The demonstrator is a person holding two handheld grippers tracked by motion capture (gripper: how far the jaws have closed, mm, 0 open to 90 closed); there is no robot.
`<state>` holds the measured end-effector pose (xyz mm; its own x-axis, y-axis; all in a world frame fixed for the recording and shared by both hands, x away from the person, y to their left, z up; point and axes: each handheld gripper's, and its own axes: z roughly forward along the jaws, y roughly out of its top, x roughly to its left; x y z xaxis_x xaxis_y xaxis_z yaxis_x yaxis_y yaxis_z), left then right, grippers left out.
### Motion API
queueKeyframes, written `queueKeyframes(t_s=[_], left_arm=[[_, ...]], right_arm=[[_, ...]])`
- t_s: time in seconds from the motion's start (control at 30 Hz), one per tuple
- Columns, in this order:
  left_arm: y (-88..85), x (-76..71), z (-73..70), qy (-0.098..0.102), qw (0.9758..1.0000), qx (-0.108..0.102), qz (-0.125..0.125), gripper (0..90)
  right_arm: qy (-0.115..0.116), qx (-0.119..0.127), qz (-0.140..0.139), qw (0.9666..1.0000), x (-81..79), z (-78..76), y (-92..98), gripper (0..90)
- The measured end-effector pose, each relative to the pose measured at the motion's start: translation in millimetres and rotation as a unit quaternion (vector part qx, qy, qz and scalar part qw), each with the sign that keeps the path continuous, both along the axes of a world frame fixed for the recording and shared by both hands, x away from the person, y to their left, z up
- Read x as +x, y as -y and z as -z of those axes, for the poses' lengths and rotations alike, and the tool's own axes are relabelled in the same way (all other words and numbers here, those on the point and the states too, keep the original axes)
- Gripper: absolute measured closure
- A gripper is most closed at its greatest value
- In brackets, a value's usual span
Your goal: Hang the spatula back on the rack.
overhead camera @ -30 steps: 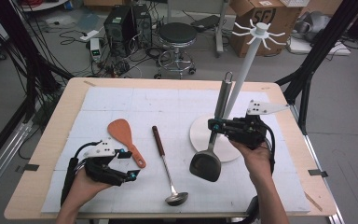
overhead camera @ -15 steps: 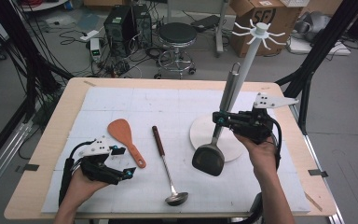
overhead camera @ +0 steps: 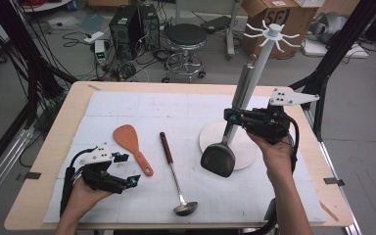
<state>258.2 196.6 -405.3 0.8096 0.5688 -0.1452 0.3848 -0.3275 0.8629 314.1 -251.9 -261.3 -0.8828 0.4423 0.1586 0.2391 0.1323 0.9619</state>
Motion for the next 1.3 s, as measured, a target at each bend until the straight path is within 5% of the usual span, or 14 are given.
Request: queueKeyframes(t_s=[0.4, 1.3], left_arm=[[0.6, -1.1, -0.7, -0.001, 1.0000, -0.008, 0.000, 13.4], [2.4, -0.1, 0.6, -0.001, 0.9999, -0.014, 0.000, 13.0]], right_arm=[[0.002, -0.007, 0.025, 0.9997, 3.6, -21.1, 1.9, 87.2], [-0.025, -0.016, 0.090, 0.9955, 21.2, -14.8, 16.8, 86.9]])
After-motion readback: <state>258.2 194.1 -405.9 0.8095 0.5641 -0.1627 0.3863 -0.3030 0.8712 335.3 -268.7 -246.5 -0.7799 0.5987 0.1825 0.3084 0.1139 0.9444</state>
